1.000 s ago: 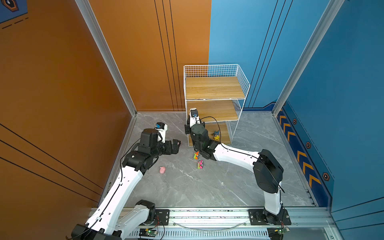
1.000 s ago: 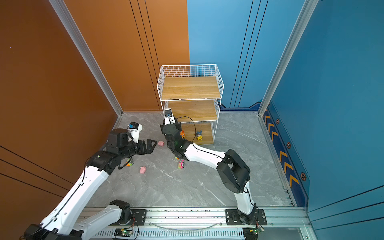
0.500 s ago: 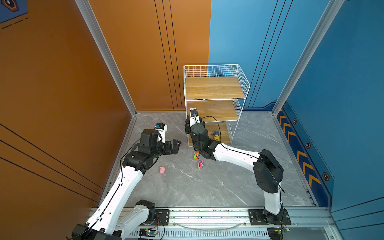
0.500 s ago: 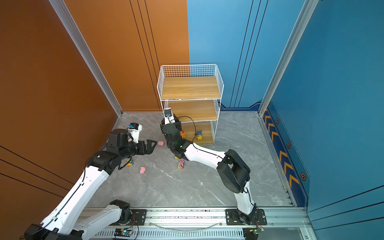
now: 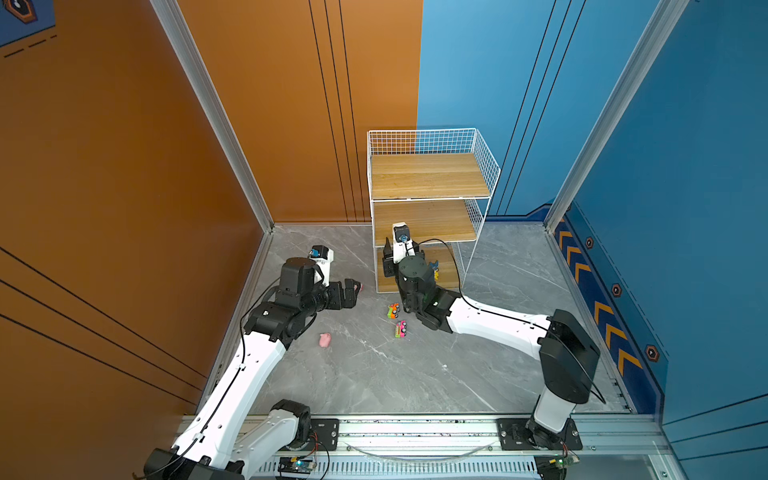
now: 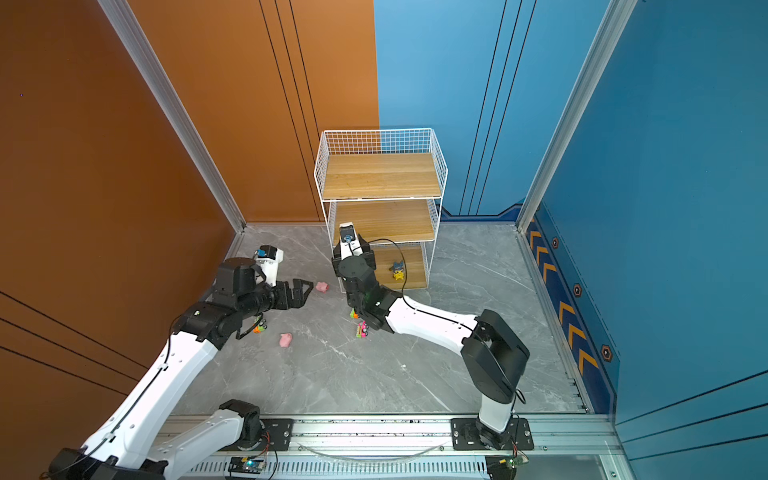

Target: Place and organize the plastic toys onto the shelf

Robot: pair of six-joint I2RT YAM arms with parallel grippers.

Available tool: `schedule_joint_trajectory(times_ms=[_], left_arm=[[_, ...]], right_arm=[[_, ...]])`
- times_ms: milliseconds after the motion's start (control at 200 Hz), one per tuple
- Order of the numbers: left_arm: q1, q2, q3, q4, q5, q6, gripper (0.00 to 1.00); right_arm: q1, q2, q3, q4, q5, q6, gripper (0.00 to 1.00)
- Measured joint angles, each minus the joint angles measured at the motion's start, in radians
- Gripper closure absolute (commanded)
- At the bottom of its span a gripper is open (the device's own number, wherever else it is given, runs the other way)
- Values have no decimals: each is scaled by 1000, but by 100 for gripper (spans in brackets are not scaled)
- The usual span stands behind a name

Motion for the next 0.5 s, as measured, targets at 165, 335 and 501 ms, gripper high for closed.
schedule_joint_trajectory(times_ms=[165,335,501], left_arm=[[2,0,-6,1,0,0,0],[3,2,-8,0,0,0,0],[-8,10,-8,0,0,0,0]], right_arm=[[33,-193,-167,-97,-7,50,49],[-6,-298,-306,-265,-102,171,44],[-93,-292,-411,-376,-275,248,43]])
